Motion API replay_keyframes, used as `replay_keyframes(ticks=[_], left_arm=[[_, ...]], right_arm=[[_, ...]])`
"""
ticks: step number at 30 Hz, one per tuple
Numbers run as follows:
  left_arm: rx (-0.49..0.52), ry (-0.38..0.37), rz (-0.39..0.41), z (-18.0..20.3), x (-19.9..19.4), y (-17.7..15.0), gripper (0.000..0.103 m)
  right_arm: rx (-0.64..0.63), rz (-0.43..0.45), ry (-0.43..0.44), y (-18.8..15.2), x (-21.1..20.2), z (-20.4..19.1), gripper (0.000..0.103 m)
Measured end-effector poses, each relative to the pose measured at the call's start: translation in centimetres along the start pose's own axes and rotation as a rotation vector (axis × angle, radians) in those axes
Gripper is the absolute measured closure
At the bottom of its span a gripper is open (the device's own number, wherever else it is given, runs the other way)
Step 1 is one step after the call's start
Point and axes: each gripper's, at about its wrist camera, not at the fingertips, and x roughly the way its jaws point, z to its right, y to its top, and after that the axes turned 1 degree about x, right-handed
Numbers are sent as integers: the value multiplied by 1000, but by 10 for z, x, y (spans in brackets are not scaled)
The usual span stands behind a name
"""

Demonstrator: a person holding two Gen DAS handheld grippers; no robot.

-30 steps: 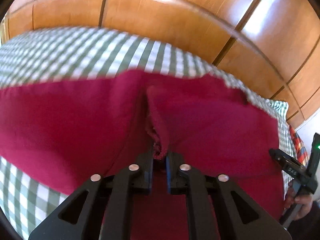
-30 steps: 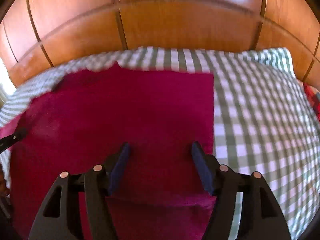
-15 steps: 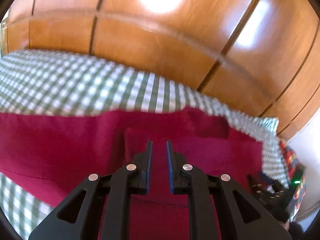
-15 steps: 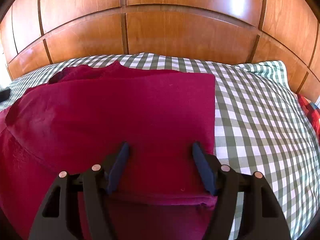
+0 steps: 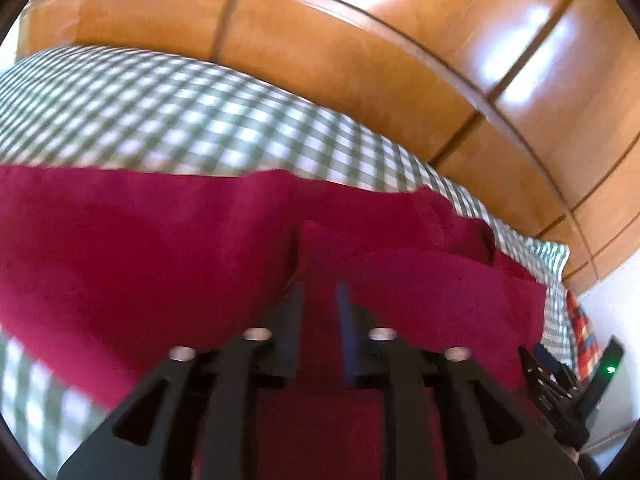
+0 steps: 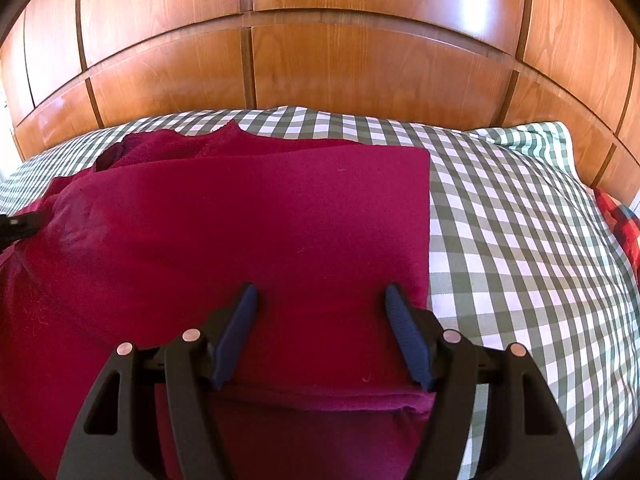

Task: Fold small clothes
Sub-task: 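Carry the sleeve cuff with the left gripper across the sweater body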

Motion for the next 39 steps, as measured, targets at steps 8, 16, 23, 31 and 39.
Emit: replay_keyframes(ticks=[8, 16, 23, 31, 39], left_arm=[[-402, 96, 223, -159, -106, -9, 52], [-801, 167, 316, -308, -157, -13, 52], [-871, 150, 310, -342, -151, 12, 59], [-682, 190, 337, -304, -156, 32, 97], [-251, -21, 358, -125, -145, 53, 97]], right_arm=[[-9, 1, -16, 0, -1, -3, 36], [-29, 2, -43, 1, 0, -5, 35], [-52, 4, -77, 1, 1, -10, 33], [-56, 5, -86, 2, 2, -10, 32], [-49, 5, -76, 2, 2, -10, 32]])
